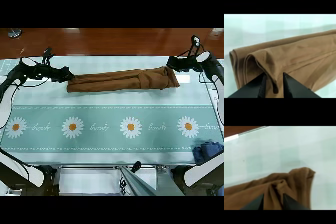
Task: Fold the shirts.
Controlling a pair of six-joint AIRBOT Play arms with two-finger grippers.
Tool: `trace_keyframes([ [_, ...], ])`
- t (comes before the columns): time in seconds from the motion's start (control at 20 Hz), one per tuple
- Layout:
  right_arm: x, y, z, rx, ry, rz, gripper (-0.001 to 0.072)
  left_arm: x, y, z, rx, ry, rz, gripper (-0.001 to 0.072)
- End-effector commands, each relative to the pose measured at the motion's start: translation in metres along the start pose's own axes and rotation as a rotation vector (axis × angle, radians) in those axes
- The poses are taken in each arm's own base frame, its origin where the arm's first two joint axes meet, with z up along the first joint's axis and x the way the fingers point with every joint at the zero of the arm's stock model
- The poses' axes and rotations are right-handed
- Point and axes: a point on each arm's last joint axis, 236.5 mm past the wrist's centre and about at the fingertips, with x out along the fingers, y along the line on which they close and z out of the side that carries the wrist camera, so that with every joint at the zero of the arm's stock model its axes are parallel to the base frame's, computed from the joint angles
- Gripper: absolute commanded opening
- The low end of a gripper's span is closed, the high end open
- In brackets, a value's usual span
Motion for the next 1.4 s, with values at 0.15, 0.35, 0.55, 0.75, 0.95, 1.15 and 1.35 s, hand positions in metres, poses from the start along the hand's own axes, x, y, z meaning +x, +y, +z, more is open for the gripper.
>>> trace_keyframes([
  [0.15,-0.071,-0.104,-0.018,-0.14,0.18,-0.344,0.0599,-0.069,-0.001,0.003,-0.005,0.033,-0.054,0.041],
  [0.35,-0.054,-0.073,-0.051,0.279,0.264,0.105,0.0607,-0.103,-0.017,0.002,0.023,0.032,-0.071,0.0409],
  [0.55,-0.019,-0.04,-0.066,0.368,0.303,0.282,0.0607,-0.114,-0.033,-0.009,-0.058,0.08,-0.093,0.0408],
  [0.75,0.023,-0.017,-0.081,0.372,0.309,0.261,0.0607,-0.12,-0.042,-0.013,-0.042,0.091,-0.101,0.0407],
  [0.95,0.038,0.018,-0.06,0.334,0.207,0.26,0.0199,-0.122,-0.047,-0.018,-0.033,0.11,-0.11,0.0377],
  [1.15,-0.005,0.049,-0.034,0.186,0.165,0.268,0.0032,-0.118,-0.062,-0.02,-0.002,0.117,-0.118,0.0245],
  [1.35,-0.08,0.079,-0.013,-0.053,0.129,0.184,0.0032,-0.118,-0.1,-0.01,0.086,0.054,-0.118,0.0063],
])
